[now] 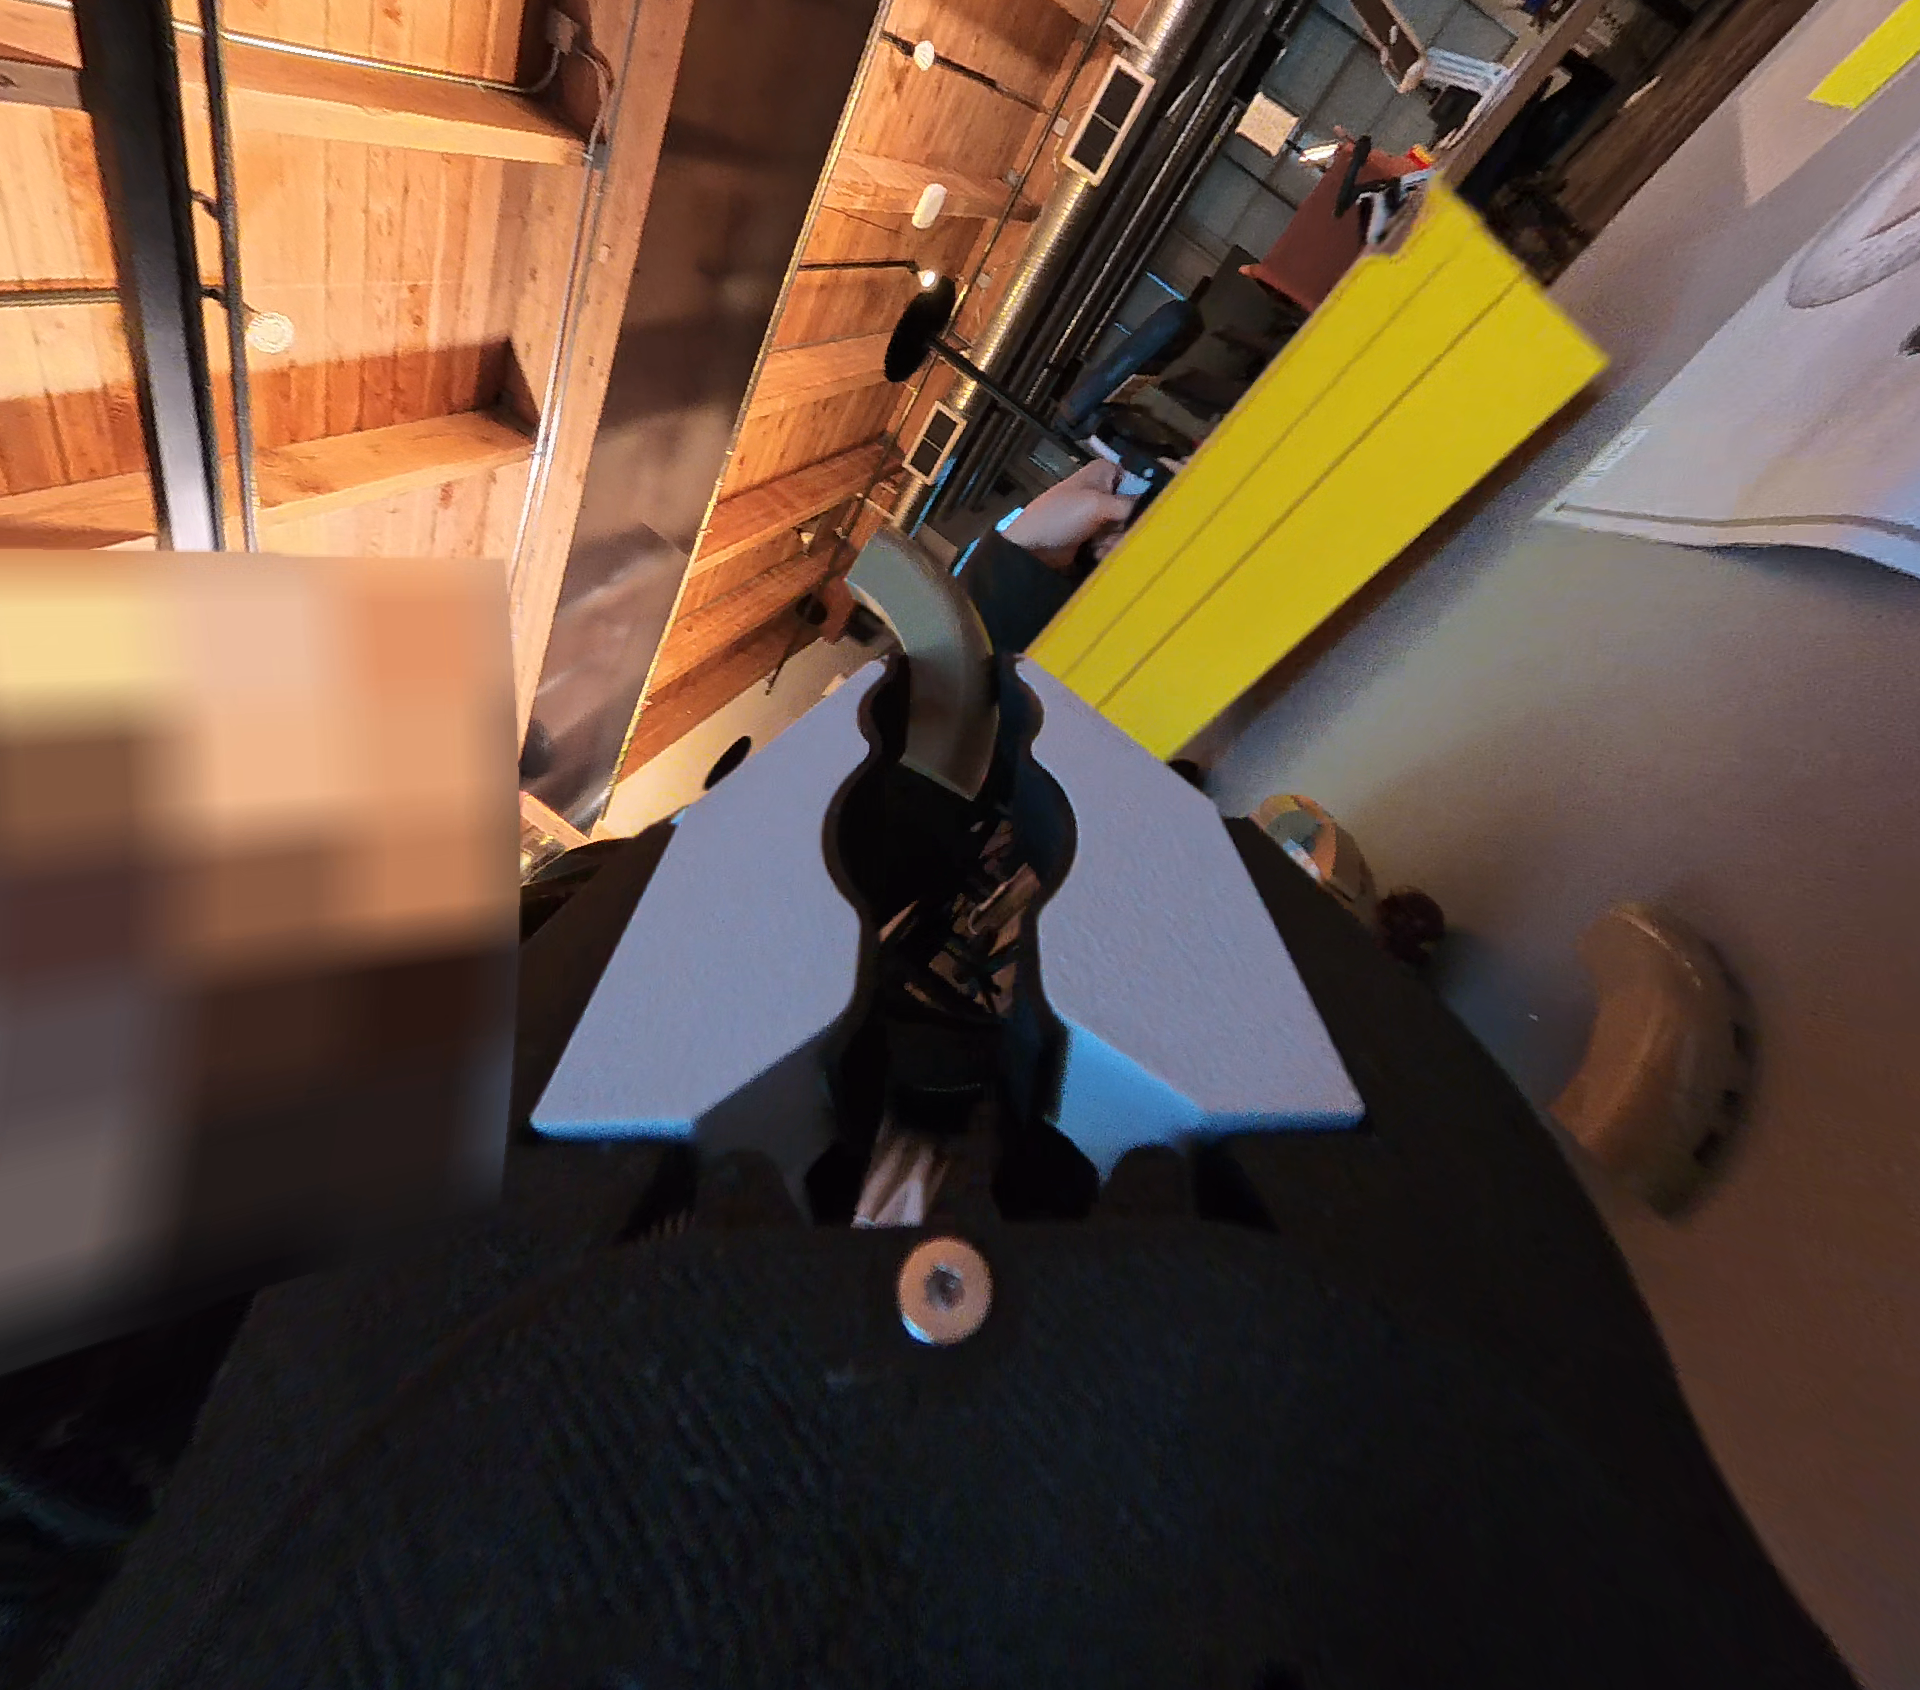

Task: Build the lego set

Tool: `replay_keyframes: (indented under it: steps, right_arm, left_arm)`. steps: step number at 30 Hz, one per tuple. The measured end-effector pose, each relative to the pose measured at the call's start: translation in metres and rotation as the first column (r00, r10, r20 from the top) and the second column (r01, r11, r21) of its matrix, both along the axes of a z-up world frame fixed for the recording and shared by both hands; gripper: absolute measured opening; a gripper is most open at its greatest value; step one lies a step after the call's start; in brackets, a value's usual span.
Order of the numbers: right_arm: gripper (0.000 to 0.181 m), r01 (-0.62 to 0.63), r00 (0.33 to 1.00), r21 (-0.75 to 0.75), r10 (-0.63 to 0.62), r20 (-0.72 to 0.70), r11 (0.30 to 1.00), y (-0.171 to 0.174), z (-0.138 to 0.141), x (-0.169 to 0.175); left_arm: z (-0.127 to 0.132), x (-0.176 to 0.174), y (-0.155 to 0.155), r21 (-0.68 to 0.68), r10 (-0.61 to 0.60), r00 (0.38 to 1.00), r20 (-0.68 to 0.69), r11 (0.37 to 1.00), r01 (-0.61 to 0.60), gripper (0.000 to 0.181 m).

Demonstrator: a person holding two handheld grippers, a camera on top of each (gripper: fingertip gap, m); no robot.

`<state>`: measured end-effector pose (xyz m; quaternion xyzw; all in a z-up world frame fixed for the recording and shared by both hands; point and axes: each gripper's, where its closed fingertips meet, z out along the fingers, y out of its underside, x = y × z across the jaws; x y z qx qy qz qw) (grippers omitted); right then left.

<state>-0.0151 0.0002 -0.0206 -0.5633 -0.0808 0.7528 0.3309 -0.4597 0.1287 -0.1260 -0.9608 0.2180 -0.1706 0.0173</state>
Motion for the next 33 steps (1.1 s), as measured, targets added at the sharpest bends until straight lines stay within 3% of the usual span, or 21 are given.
replay_keyframes:
  steps: [3,6,9,12,13,15,19,25,33]
  right_arm:
    - [0.014,0.084,0.996,0.000,-0.084,0.029,0.996,0.010,-0.002,0.011]
    - [0.014,0.307,0.945,-0.007,-0.304,0.118,0.952,0.033,-0.011,0.042]
    - [0.013,0.571,0.760,0.034,-0.543,0.357,0.821,0.055,-0.038,0.091]
    - [0.014,0.715,0.557,0.115,-0.661,0.502,0.690,0.066,-0.044,0.134]
    - [0.014,0.739,0.529,0.117,-0.680,0.508,0.663,0.071,-0.040,0.142]
    - [0.014,0.743,0.554,0.077,-0.676,0.486,0.664,0.082,-0.032,0.148]
    - [0.014,0.763,0.511,-0.061,-0.543,0.666,0.643,0.109,-0.073,0.170]
    - [0.014,0.807,0.328,-0.029,-0.407,0.852,0.589,0.133,-0.119,0.195]
    - [0.015,0.805,0.311,-0.055,-0.339,0.888,0.591,0.148,-0.134,0.184]
  left_arm:
    - [0.013,0.012,-0.004,0.009,-0.024,0.999,0.029,1.000,0.024,0.002]
    - [0.030,0.024,-0.008,0.039,-0.058,0.998,0.036,0.998,0.057,0.003]
    - [0.042,0.031,-0.014,0.028,-0.084,0.995,0.044,0.996,0.083,0.003]
    - [0.051,0.034,-0.018,0.036,-0.103,0.994,0.047,0.994,0.101,0.003]
    - [0.054,0.033,-0.019,0.040,-0.103,0.993,0.049,0.994,0.102,0.003]
    - [0.061,0.031,-0.020,0.051,-0.092,0.994,0.057,0.995,0.089,0.003]
    - [0.074,0.021,-0.024,0.079,-0.064,0.996,0.067,0.995,0.058,0.003]
    - [0.090,-0.008,-0.032,0.081,-0.017,0.998,0.066,0.997,0.012,0.003]
    - [0.090,-0.047,-0.034,0.075,0.026,0.999,0.026,0.997,-0.028,0.003]
